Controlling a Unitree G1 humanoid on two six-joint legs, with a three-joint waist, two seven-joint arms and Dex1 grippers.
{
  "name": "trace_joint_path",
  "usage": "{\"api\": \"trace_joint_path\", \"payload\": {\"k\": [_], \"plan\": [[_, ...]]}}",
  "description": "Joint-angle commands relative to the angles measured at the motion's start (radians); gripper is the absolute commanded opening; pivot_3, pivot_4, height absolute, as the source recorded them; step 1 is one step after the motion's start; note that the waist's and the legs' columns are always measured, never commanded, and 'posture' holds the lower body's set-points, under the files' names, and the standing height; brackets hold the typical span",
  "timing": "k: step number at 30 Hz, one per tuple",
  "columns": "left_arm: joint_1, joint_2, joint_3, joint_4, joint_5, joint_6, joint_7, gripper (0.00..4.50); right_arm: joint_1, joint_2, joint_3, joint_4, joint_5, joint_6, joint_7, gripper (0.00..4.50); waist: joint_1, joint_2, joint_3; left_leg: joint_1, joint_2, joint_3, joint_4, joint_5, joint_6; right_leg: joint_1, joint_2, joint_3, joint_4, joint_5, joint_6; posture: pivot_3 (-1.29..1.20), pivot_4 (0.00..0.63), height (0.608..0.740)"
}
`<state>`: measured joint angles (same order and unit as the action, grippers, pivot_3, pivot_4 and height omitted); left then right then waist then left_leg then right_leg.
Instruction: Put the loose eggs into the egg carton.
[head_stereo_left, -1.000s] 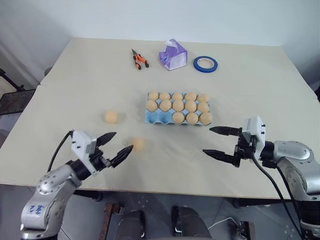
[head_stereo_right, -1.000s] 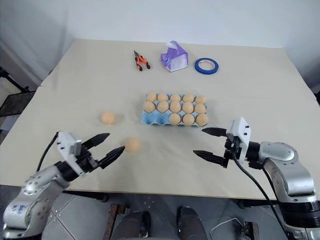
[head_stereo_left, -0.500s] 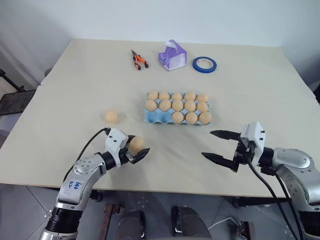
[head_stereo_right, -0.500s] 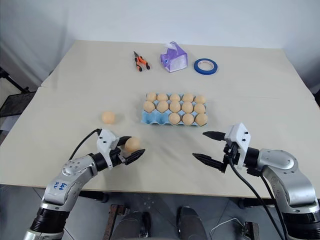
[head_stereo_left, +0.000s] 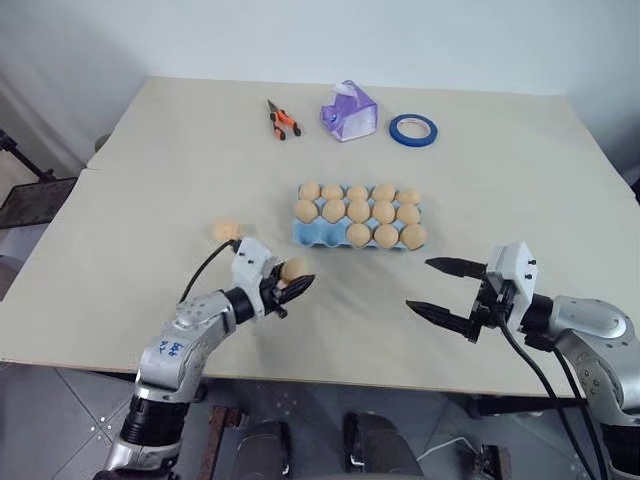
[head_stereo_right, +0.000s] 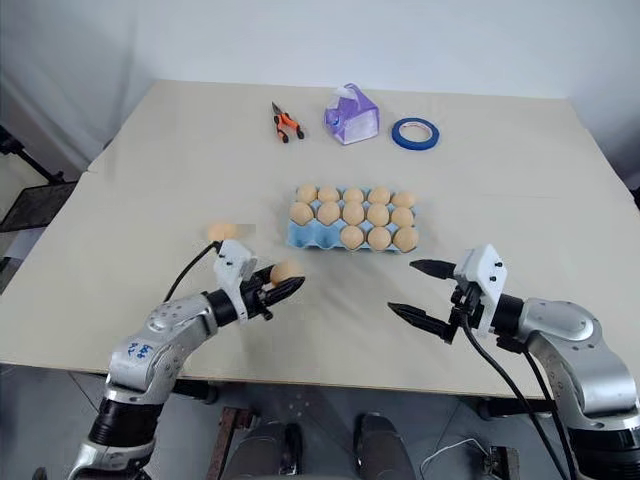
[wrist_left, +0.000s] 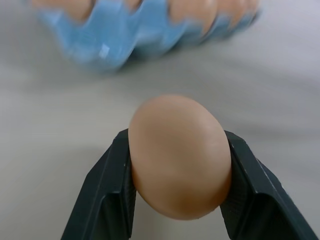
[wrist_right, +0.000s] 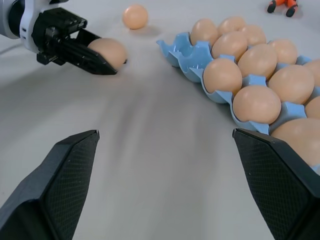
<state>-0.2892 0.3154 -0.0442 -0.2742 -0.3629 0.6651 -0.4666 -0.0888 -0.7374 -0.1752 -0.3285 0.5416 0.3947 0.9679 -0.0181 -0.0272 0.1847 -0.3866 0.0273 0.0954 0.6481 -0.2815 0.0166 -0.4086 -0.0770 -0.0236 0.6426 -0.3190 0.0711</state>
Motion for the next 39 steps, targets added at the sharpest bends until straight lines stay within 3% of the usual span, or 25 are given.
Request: {"api": "trace_joint_path", "payload": {"k": [1,6,18,24,33,39], "plan": [[-0.080,-0.047,0.005,-0.034,0.004,-0.026,0.051,1.79,0.019,-0.002,-0.078,-0.028,0.034,-0.041,0.007,4.50,0.011,0.000,0.000,0.000,0.000,0.000,0.000,0.000,0.000,0.000,0.000,0.000,0.000,0.000,0.000,0.00,0.150,0.740],[-0.183,-0.101,-0.009,0.060,0.044,-0.088,0.081,1.79,0.049,0.007,-0.116,-0.030,0.061,-0.081,0.034,4.50,0.018,0.000,0.000,0.000,0.000,0.001,0.001,0.000,0.000,0.000,0.001,0.000,0.000,0.000,0.001,0.00,0.150,0.740],[-0.442,-0.218,-0.036,0.638,0.178,-0.451,0.050,1.79,0.090,0.030,-0.132,-0.089,0.130,-0.076,0.019,4.50,0.021,-0.001,0.000,-0.001,-0.001,0.001,0.003,0.001,0.002,0.001,0.002,0.001,0.000,0.002,0.003,0.00,0.150,0.740],[-0.509,-0.236,-0.030,0.784,0.197,-0.537,0.025,1.79,0.111,0.039,-0.132,-0.117,0.142,-0.065,-0.006,4.50,0.021,-0.001,0.001,-0.001,-0.001,0.001,0.002,0.000,0.002,0.001,0.002,0.000,-0.002,0.002,0.003,0.00,0.150,0.740],[-0.521,-0.244,-0.030,0.783,0.206,-0.506,0.004,4.45,0.128,0.040,-0.127,-0.137,0.137,-0.059,-0.043,4.50,0.023,-0.001,0.001,-0.001,-0.001,0.001,0.003,0.000,0.002,0.001,0.001,0.000,-0.001,0.002,0.004,0.00,0.150,0.740],[-0.383,-0.175,-0.018,0.451,0.135,-0.318,-0.047,4.45,0.121,0.036,-0.117,-0.117,0.129,-0.065,-0.033,4.50,0.016,-0.001,0.001,-0.001,-0.001,0.001,0.001,0.000,0.002,0.000,0.001,0.000,-0.001,0.002,0.004,0.00,0.150,0.740]]}}
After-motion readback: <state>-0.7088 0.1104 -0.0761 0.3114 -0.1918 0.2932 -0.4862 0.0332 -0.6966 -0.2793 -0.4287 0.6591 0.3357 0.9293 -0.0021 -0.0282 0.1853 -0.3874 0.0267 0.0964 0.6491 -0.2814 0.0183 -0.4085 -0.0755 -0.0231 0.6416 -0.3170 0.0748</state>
